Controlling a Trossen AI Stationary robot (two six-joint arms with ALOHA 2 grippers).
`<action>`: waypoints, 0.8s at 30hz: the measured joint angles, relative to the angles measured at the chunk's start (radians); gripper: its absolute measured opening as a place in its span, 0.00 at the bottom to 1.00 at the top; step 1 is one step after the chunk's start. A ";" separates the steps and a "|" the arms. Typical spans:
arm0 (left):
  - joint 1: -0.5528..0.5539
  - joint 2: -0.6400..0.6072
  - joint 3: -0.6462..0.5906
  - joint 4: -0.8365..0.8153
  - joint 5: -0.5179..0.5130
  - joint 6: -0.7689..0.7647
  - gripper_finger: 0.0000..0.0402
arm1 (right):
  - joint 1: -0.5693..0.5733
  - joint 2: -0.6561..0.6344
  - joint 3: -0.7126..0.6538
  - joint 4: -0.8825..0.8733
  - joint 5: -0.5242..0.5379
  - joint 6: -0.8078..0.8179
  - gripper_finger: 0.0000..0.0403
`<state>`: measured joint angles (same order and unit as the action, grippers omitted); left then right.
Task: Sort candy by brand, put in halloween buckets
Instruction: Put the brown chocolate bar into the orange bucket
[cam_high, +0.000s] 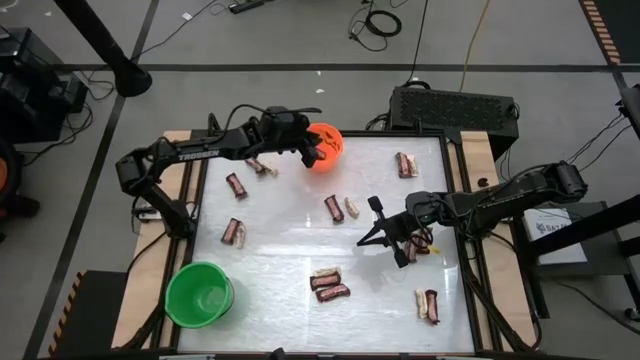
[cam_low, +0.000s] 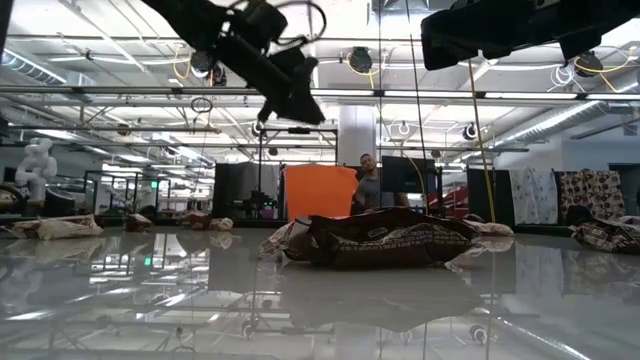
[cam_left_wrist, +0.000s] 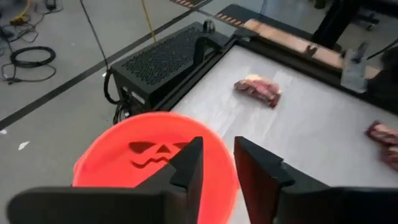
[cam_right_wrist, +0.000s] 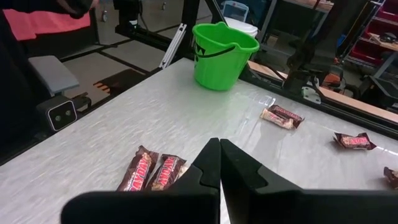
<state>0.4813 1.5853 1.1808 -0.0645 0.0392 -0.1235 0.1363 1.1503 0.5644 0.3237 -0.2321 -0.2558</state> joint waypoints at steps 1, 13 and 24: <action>0.000 -0.011 0.010 -0.019 0.006 -0.001 0.27 | 0.000 0.000 0.000 -0.001 0.000 0.000 0.00; -0.018 -0.105 0.057 -0.686 -0.007 -0.056 0.28 | 0.000 0.000 0.000 -0.001 0.000 0.009 0.00; -0.172 -0.056 0.036 -1.033 -0.170 -0.190 0.28 | 0.000 0.000 0.000 0.000 0.000 0.033 0.00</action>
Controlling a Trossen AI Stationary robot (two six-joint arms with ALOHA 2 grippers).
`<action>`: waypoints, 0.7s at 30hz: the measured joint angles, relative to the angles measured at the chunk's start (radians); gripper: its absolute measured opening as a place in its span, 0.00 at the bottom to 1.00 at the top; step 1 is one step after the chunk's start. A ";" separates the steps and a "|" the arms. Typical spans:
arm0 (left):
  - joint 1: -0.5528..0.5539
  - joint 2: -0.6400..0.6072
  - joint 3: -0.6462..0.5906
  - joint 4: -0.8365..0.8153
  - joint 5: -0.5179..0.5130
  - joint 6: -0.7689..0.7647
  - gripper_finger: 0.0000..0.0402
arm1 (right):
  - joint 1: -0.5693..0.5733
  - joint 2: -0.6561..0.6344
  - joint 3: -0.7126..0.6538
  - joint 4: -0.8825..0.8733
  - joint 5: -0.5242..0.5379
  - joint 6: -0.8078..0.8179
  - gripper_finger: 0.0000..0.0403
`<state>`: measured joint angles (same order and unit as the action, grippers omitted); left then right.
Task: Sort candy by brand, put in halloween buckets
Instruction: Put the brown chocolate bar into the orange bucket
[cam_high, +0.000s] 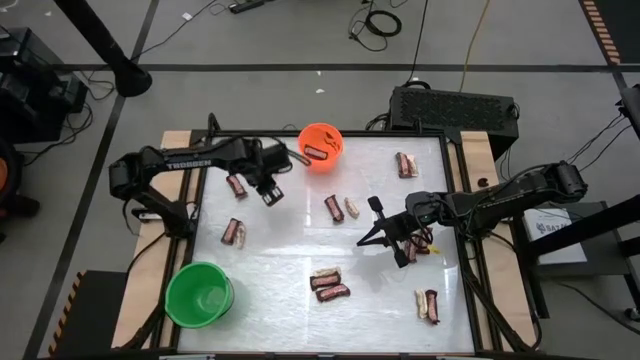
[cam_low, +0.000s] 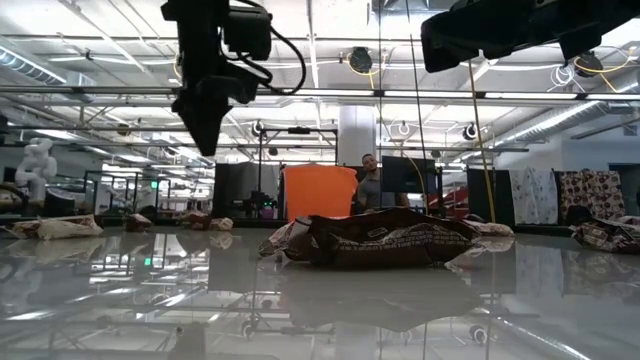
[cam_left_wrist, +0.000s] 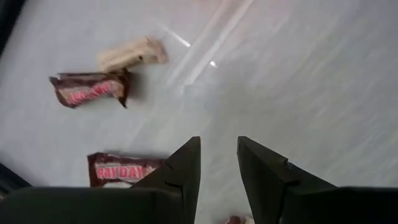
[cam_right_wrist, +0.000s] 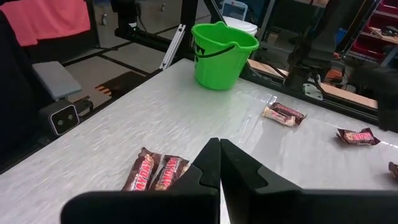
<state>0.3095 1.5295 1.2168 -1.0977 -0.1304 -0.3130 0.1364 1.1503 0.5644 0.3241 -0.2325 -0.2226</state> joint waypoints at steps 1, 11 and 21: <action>-0.013 0.004 -0.008 -0.002 -0.002 -0.004 0.28 | 0.000 0.000 0.000 0.000 0.000 0.000 0.00; -0.063 0.087 -0.141 -0.006 -0.067 -0.022 0.28 | 0.000 0.000 0.000 0.002 0.000 -0.006 0.00; -0.082 0.182 -0.201 -0.013 -0.182 -0.012 0.28 | 0.000 0.000 0.000 0.008 0.000 -0.033 0.00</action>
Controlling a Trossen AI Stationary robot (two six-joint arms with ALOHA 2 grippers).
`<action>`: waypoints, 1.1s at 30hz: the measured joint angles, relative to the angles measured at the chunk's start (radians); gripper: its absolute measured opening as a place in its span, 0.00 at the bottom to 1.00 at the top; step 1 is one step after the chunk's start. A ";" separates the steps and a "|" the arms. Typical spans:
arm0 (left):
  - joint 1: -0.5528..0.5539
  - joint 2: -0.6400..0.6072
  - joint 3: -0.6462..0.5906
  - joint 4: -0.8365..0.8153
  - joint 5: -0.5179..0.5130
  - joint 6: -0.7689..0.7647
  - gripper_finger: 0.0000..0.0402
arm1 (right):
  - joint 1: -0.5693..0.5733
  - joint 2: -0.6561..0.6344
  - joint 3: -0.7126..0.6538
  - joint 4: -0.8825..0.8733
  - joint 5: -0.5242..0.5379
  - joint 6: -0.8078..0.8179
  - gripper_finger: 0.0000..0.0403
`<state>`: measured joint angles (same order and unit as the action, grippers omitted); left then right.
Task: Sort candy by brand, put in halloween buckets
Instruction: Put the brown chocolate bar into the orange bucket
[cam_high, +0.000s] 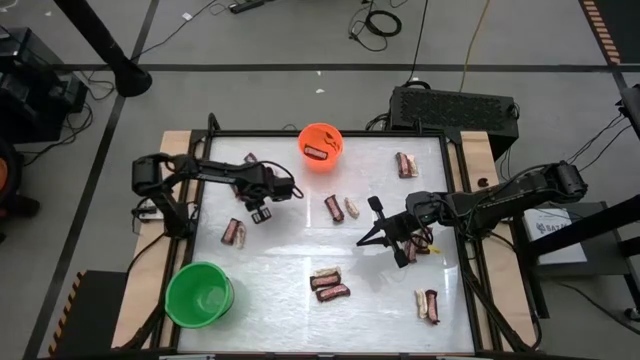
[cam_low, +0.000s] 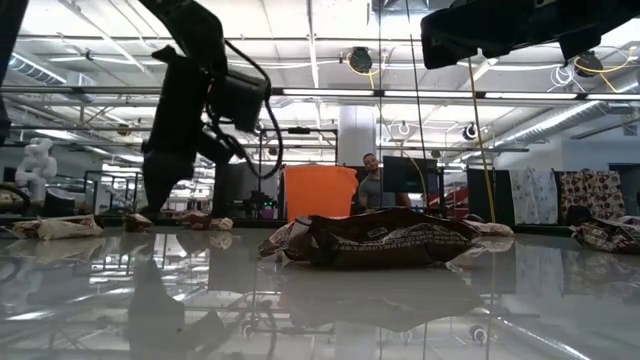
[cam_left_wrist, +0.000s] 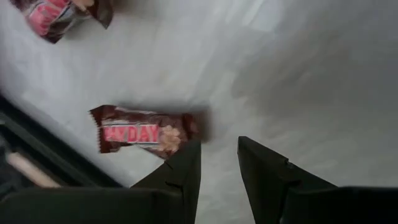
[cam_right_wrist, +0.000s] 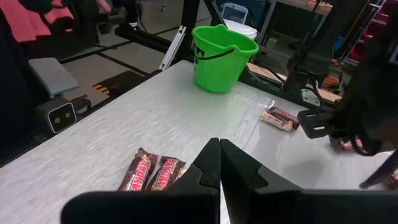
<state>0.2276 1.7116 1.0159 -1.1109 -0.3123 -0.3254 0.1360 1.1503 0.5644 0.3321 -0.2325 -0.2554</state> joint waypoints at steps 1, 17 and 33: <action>0.000 0.008 -0.002 -0.001 -0.016 0.001 0.28 | 0.000 0.000 0.000 0.000 0.000 0.000 0.00; -0.003 0.177 0.000 -0.002 -0.118 0.018 0.28 | 0.000 0.000 0.000 -0.003 0.000 0.004 0.00; -0.026 0.219 -0.003 -0.021 -0.252 0.005 0.28 | 0.000 0.000 0.000 -0.002 0.000 0.005 0.00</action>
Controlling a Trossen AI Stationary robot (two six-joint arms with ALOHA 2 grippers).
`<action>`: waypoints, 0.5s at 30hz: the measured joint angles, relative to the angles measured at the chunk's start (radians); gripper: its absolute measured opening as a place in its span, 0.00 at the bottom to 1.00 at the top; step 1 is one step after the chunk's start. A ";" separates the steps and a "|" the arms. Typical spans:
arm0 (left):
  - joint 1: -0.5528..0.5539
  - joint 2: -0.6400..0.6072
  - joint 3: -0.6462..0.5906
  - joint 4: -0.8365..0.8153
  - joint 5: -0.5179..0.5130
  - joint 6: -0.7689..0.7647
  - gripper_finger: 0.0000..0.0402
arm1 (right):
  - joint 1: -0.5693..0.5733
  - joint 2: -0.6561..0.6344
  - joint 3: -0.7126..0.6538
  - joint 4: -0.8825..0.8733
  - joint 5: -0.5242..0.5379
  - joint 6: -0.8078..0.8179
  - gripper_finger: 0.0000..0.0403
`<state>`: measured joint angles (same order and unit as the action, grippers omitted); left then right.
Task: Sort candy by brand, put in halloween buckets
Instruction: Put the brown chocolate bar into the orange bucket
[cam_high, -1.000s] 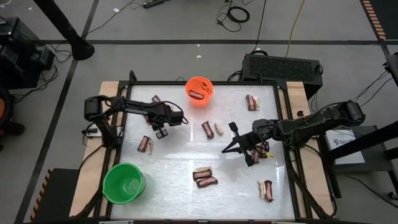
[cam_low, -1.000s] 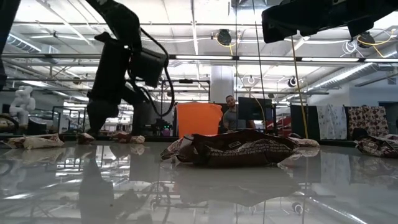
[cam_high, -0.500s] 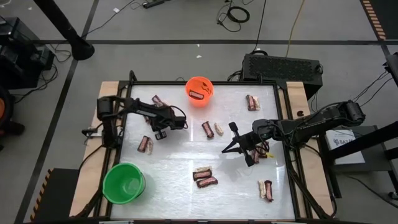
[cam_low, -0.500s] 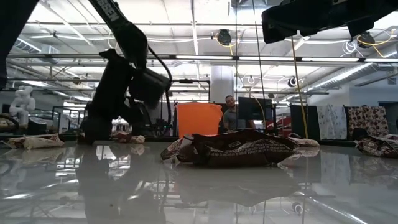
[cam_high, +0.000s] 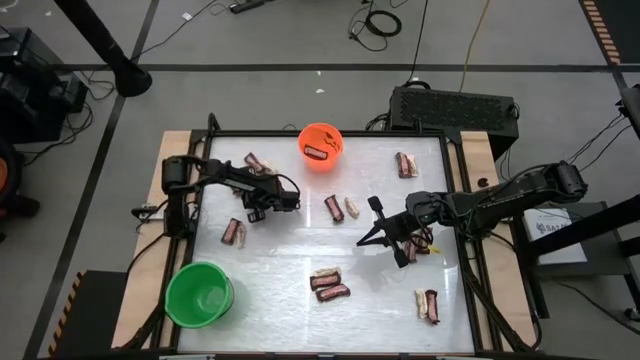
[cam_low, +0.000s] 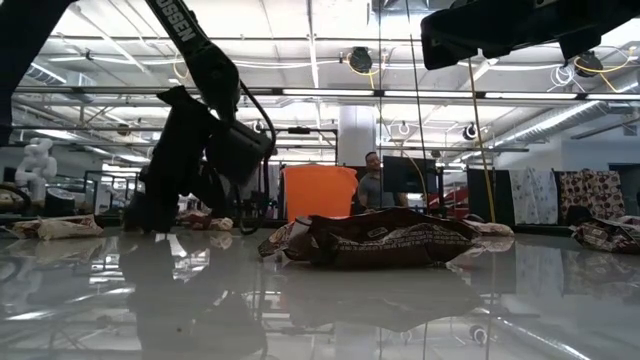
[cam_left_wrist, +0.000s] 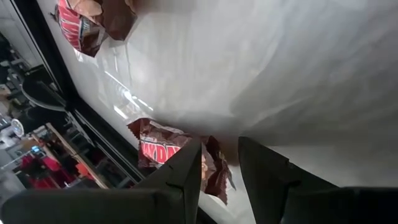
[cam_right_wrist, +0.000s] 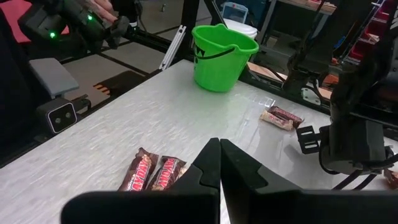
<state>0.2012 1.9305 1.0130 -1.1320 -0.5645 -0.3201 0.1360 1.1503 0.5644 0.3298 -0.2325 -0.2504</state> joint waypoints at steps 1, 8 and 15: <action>0.000 0.000 0.000 -0.001 0.003 -0.009 0.28 | 0.000 0.000 0.000 0.000 0.000 0.000 0.00; 0.008 -0.001 0.000 -0.007 0.007 -0.013 0.28 | 0.000 0.000 0.000 0.000 0.000 0.000 0.00; 0.038 -0.001 0.000 -0.008 0.010 -0.016 0.16 | 0.000 0.000 0.000 0.000 0.000 0.002 0.00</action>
<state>0.2390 1.9293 1.0126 -1.1398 -0.5543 -0.3359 0.1364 1.1503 0.5644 0.3302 -0.2325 -0.2481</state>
